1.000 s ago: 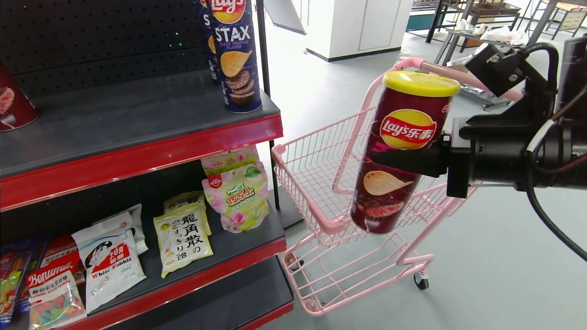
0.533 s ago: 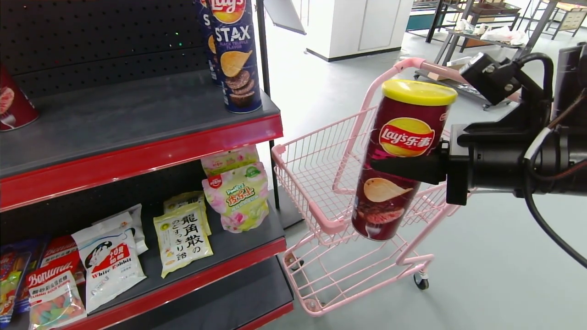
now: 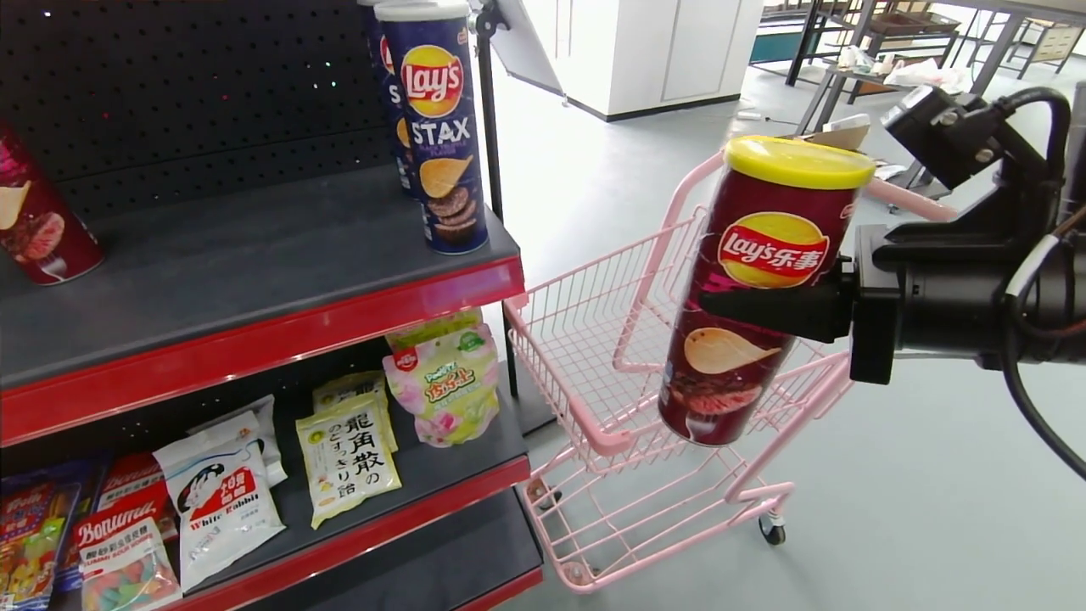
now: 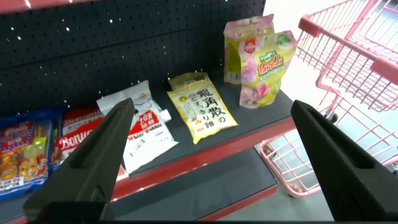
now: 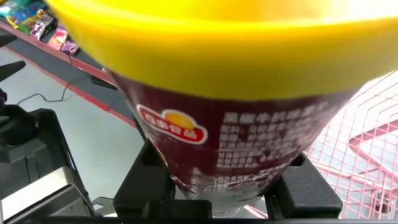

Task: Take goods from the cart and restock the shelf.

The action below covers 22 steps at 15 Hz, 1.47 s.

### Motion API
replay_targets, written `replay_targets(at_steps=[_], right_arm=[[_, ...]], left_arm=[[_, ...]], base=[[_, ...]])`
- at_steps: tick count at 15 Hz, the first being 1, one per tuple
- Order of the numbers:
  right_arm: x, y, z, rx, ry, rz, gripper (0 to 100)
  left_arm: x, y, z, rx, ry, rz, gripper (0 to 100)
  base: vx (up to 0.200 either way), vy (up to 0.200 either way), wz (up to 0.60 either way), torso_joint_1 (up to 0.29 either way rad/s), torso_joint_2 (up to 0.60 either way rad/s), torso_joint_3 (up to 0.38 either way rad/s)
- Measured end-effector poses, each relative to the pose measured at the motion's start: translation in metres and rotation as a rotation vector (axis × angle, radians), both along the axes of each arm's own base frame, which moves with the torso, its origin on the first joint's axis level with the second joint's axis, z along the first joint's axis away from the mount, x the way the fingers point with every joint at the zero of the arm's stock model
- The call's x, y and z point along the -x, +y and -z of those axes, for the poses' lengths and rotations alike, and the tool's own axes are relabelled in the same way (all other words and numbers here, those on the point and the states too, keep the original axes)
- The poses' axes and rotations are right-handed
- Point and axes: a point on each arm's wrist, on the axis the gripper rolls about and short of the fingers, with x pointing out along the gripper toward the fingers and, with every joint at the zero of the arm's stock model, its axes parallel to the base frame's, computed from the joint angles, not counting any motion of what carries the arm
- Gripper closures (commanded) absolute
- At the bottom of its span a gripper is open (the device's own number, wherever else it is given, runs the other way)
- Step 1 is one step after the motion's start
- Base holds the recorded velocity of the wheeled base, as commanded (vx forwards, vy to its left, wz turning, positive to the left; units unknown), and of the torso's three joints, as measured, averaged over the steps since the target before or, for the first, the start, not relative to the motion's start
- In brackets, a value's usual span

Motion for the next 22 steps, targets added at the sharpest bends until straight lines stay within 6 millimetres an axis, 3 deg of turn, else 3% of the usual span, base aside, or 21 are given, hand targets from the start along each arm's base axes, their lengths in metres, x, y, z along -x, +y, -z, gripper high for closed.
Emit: replay_targets(at_steps=[11, 20, 22], right_arm=[[-0.004, 0.008, 0.007, 0.02, 0.015, -0.015, 100], [-0.002, 0.006, 0.012, 0.027, 0.028, -0.012, 100], [-0.001, 0.005, 0.011, 0.028, 0.026, -0.006, 100]], left_arm=[[0.0, 0.0, 0.0, 0.0, 0.0, 0.001, 0], [0.0, 0.0, 0.0, 0.002, 0.0, 0.002, 0], [0.0, 0.0, 0.0, 0.002, 0.0, 0.002, 0]], base=[[0.0, 0.0, 0.0, 0.197, -0.53, -0.34], [-0.178, 0.0, 0.0, 0.014, -0.02, -0.017], [0.0, 0.0, 0.6, 0.0, 0.0, 0.005]])
